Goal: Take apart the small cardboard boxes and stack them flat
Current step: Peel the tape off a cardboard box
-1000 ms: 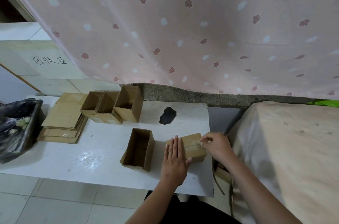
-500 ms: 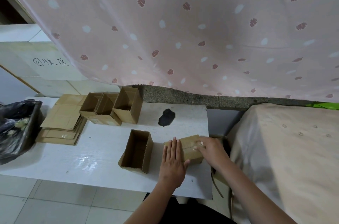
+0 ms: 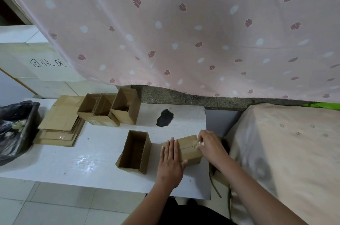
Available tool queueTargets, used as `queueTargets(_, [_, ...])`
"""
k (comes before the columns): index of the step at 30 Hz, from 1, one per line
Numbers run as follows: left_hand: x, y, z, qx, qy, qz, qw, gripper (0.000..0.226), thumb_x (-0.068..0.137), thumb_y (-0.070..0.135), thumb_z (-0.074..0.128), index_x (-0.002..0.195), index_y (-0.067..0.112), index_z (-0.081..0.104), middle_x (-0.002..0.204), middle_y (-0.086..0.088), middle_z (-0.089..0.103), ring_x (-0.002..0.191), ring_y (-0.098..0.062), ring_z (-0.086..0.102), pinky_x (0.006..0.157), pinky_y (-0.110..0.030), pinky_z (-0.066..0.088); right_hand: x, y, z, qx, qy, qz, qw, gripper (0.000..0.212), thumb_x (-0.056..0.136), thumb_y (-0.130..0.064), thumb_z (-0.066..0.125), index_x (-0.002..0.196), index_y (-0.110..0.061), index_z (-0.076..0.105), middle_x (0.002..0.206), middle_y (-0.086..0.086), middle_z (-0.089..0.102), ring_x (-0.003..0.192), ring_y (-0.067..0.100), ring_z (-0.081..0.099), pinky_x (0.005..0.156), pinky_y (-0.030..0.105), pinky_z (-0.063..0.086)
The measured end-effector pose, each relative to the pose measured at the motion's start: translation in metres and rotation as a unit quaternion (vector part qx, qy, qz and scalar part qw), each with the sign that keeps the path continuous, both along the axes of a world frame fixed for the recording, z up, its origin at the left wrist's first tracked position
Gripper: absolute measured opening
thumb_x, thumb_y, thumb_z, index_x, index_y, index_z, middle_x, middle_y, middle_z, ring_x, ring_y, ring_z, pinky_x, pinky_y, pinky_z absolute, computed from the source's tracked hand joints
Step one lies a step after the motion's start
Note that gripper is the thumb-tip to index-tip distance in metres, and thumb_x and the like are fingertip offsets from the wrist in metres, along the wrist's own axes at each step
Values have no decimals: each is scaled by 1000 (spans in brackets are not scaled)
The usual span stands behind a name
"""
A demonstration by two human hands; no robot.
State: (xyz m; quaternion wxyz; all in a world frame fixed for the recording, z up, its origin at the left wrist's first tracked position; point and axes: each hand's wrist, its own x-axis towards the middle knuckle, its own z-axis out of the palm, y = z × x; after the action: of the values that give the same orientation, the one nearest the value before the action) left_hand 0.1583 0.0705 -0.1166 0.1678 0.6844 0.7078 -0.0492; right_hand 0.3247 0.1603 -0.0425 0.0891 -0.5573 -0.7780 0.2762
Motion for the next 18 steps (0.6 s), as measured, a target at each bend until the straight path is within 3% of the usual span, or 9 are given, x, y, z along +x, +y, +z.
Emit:
queueTargets(3, [-1, 0, -1, -2, 0, 2, 1000, 80, 101, 60, 7, 151, 9, -30, 158, -9, -37, 147, -23, -34, 121, -41, -20, 15, 5, 2, 23, 41, -38, 998, 28, 85, -4, 69, 92, -18, 46, 82, -4, 47, 71, 11, 45, 60, 27, 36])
queueTargets(6, [-1, -1, -1, -3, -5, 0, 1000, 80, 101, 60, 6, 150, 9, -30, 158, -9, -37, 146, -23, -34, 122, -42, -18, 30, 6, -5, 8, 64, -73, 995, 14, 90, -4, 67, 99, -14, 69, 95, 2, 55, 85, 18, 58, 75, 29, 47])
queueTargets(8, [0, 0, -1, -2, -8, -1, 1000, 80, 99, 61, 2, 150, 9, -30, 158, -9, -37, 146, -23, -34, 123, -42, -16, 35, 5, -9, -9, 64, -93, 994, 9, 88, -7, 71, 93, -13, 75, 96, 1, 57, 87, 16, 59, 77, 18, 46])
queueTargets(11, [-1, -1, 0, 0, -14, -3, 1000, 80, 101, 61, 5, 150, 9, -31, 158, -9, -36, 146, -24, -34, 123, -42, -16, 36, 3, -13, -66, 61, -100, 991, 21, 83, -18, 78, 103, -19, 70, 102, -6, 52, 87, 8, 58, 72, 7, 38])
queueTargets(15, [1, 0, 4, -11, -8, -2, 1000, 83, 100, 63, 7, 150, 9, -31, 158, -11, -37, 146, -27, -34, 122, -44, -17, 34, -1, -13, -87, 32, -84, 992, 21, 88, -3, 64, 102, -18, 65, 109, -3, 56, 96, 14, 61, 85, 25, 53])
queueTargets(18, [6, 6, 11, -20, 33, -41, 998, 85, 102, 58, 26, 154, 14, -25, 158, -18, -32, 145, -35, -32, 118, -56, -20, 33, -4, -13, -56, 13, -62, 996, 19, 88, -9, 65, 99, -25, 68, 102, -7, 62, 93, 6, 53, 76, 16, 42])
